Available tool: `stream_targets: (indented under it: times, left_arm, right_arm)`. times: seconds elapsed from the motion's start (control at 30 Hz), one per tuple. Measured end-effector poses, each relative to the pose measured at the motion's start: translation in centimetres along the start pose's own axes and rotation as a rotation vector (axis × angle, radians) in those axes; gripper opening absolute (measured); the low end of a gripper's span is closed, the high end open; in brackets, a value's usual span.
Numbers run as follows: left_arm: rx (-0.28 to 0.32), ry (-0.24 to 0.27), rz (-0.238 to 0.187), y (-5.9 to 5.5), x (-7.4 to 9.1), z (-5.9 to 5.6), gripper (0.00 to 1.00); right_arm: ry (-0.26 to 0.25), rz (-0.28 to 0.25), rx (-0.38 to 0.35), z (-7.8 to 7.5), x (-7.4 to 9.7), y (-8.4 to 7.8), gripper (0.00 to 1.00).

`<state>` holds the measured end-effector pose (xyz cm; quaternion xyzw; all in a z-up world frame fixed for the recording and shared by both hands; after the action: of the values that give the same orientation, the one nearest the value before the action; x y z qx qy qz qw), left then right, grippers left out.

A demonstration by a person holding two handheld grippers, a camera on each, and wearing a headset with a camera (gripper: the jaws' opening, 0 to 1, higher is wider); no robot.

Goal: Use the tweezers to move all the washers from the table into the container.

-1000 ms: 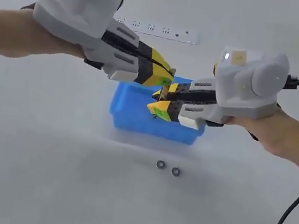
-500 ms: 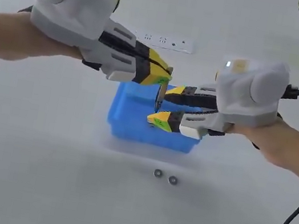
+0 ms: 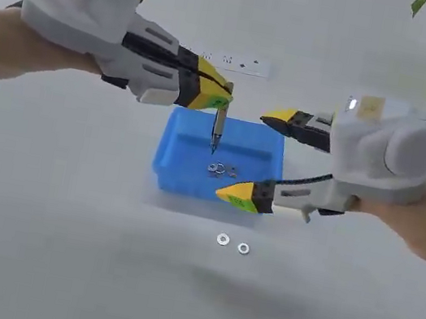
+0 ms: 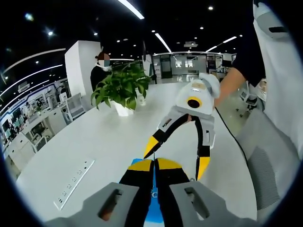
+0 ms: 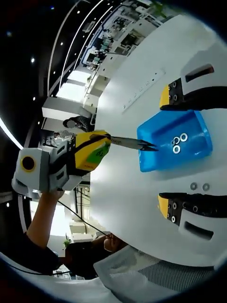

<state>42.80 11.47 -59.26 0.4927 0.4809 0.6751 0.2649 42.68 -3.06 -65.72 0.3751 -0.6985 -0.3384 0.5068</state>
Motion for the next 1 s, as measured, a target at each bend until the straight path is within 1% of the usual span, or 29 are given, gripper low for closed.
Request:
stream_targets:
  times: [0.07,0.17,0.2,0.27,0.33,0.47,0.67,0.73,0.77,0.8,0.87,0.9,1.0]
  left_arm:
    - [0.0,-0.007,-0.005,0.2,0.0,-0.6,0.04]
    - [-0.005,-0.016,-0.008,0.3,-0.1,-1.5,0.04]
    - [-0.007,-0.019,-0.008,0.3,-0.1,-1.8,0.04]
    - [-0.009,-0.022,-0.011,0.4,-0.2,-2.3,0.04]
    - [-0.02,-0.023,-0.014,0.5,-0.2,-2.9,0.04]
    - [-0.014,-0.038,-0.004,0.4,-0.2,-3.9,0.04]
    - [-0.003,-0.042,0.004,0.0,-0.5,-5.0,0.04]
    - [-0.011,-0.041,0.009,0.0,-0.7,-5.5,0.04]
    - [-0.012,-0.04,0.002,0.0,-0.8,-5.7,0.04]
    - [0.007,-0.043,-0.012,-0.1,-1.0,-6.0,0.04]
    - [0.013,-0.041,-0.016,-0.4,-1.3,-6.3,0.04]
    - [0.017,-0.043,-0.013,-0.6,-1.5,-6.6,0.04]
    - [0.029,-0.046,-0.006,-1.4,-1.9,-7.3,0.04]
  right_arm:
    - [0.002,-0.007,-0.019,0.6,1.0,-0.2,0.71]
    - [0.003,0.001,-0.042,1.4,2.3,-0.9,0.71]
    - [-0.005,0.009,-0.045,1.7,2.9,-1.2,0.71]
    - [-0.036,0.039,-0.029,2.1,3.9,-1.7,0.72]
    - [-0.047,0.037,-0.049,2.5,4.6,-1.9,0.74]
    - [-0.07,0.031,-0.09,3.6,5.9,-2.7,0.76]
    - [-0.085,0.058,-0.126,5.5,7.2,-4.5,0.8]
    - [-0.092,0.08,-0.13,6.1,7.6,-5.0,0.83]
    - [-0.091,0.079,-0.134,6.4,7.8,-5.2,0.83]
    - [-0.091,0.077,-0.15,6.7,8.0,-5.3,0.83]
    - [-0.093,0.076,-0.163,7.2,8.3,-5.5,0.83]
    - [-0.092,0.077,-0.166,7.4,8.3,-5.6,0.83]
    - [-0.095,0.079,-0.157,8.0,8.5,-5.9,0.81]
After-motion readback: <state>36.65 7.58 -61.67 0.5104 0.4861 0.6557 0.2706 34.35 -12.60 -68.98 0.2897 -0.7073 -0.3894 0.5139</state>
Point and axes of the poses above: the centre of the closed fingertips' face, and the gripper's own axes: x roughly backward along the fingers, z roughly to its left, y roughly out of its top, the point moved 8 cm from there along x, roughly backward along the fingers, and after that the axes turned 5 degrees about x, right-handed, at the moved point
